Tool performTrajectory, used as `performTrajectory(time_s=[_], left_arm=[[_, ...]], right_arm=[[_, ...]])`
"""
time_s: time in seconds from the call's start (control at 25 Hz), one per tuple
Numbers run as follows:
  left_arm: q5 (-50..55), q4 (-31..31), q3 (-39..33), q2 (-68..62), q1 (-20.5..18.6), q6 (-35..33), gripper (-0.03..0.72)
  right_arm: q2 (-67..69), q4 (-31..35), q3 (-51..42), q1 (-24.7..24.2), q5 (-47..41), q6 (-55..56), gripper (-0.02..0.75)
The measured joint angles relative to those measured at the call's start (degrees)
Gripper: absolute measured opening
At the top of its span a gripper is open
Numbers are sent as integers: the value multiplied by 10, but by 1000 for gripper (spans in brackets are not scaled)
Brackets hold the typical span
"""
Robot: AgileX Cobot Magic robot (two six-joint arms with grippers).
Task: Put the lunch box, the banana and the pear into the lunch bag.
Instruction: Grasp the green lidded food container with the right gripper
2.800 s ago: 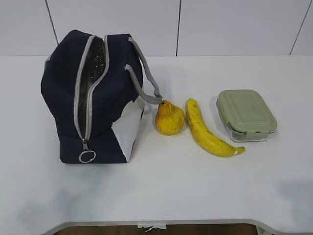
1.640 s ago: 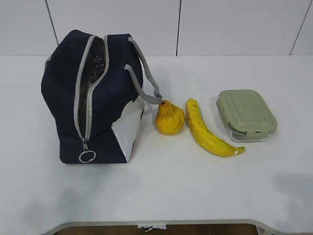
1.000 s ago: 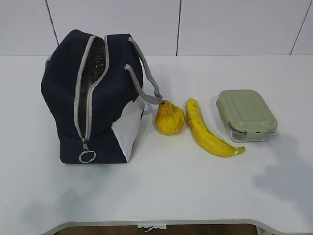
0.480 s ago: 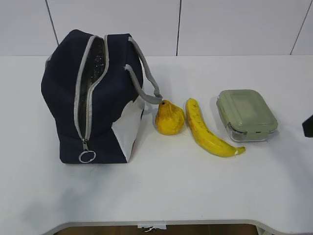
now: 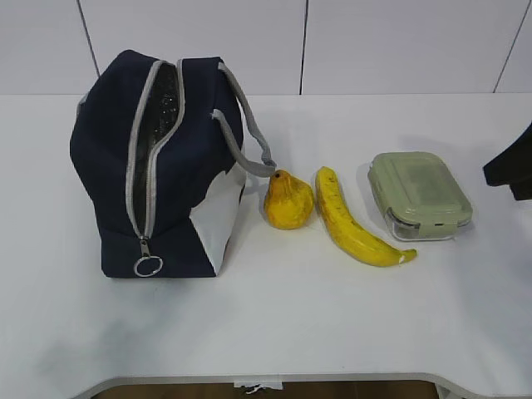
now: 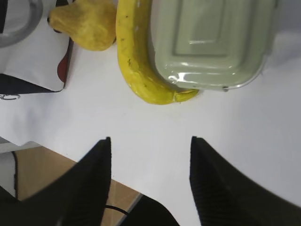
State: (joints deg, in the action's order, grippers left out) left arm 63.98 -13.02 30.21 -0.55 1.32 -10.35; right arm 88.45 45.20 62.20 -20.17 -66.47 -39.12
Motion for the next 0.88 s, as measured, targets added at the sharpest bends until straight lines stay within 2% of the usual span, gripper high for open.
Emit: performTrajectory(time_s=[0.16, 0.24, 0.56, 0.88], left_arm=[[0, 0, 0, 0, 0, 0, 239], [0, 0, 0, 0, 0, 0, 239], [0, 0, 0, 0, 0, 0, 239], [0, 0, 0, 0, 0, 0, 239]], right_arm=[[60, 60, 31, -64, -19, -56, 417], [99, 85, 55, -79, -19, -73, 417], [237, 108, 160, -84, -19, -92, 417], [257, 112, 182, -85, -19, -94, 424]])
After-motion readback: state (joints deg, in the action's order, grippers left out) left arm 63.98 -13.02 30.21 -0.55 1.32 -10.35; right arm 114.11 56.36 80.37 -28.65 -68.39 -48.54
